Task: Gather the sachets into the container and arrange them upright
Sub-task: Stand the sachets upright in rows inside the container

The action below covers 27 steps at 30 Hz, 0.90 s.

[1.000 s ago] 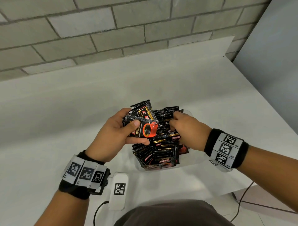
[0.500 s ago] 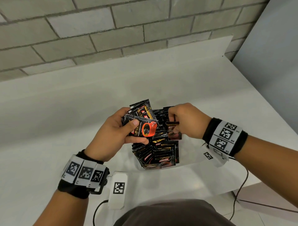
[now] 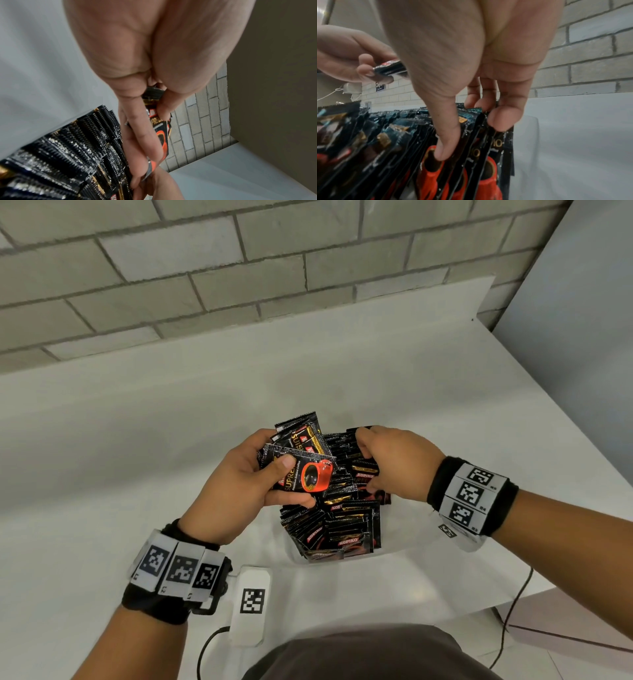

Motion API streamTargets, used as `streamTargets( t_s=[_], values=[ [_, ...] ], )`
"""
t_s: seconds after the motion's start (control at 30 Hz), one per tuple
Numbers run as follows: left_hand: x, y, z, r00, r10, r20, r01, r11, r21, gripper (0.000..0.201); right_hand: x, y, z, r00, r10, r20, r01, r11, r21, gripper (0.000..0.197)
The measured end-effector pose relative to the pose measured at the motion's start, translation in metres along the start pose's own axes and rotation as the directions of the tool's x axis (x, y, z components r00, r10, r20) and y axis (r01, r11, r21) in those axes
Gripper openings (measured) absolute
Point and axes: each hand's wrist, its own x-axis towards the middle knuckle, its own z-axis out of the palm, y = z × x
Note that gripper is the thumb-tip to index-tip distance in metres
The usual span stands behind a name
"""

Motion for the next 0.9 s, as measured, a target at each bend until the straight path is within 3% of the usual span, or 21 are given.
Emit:
streamTargets(
  t_s=[0.2,0.4,0.67,0.73,0.83,0.9],
  values=[
    [0.001,-0.001,-0.001,1.000,0.001,0.000,-0.001,1.000,0.025,0.029,-0.003,0.006,-0.005,1.000,0.000,-0.022,0.003,0.991,0.132,0.062],
    [0.003,0.001,0.002,1.000,-0.004,-0.003,0.004,0.999,0.041,0.030,-0.005,0.019,-0.019,0.999,0.021,-0.034,-0.011,0.966,0.258,0.041],
    [0.006,0.001,0.010,1.000,-0.023,0.014,0.022,0.998,0.052,0.038,-0.014,0.030,-0.045,0.959,0.091,-0.267,0.011,0.934,0.358,0.021],
    [0.005,0.003,0.012,1.000,-0.022,0.015,0.021,0.999,0.045,0.036,-0.021,0.023,-0.051,0.954,0.108,-0.280,0.034,0.888,0.458,0.018],
    [0.006,0.005,0.017,1.000,0.008,0.004,-0.008,1.000,0.019,0.037,-0.037,-0.004,-0.059,0.965,0.013,-0.263,0.165,0.748,0.643,0.024],
    [0.006,0.006,0.022,0.999,0.033,0.013,-0.033,0.999,-0.008,0.038,-0.042,-0.022,-0.058,0.965,-0.028,-0.262,0.205,0.705,0.679,0.035]
  ],
)
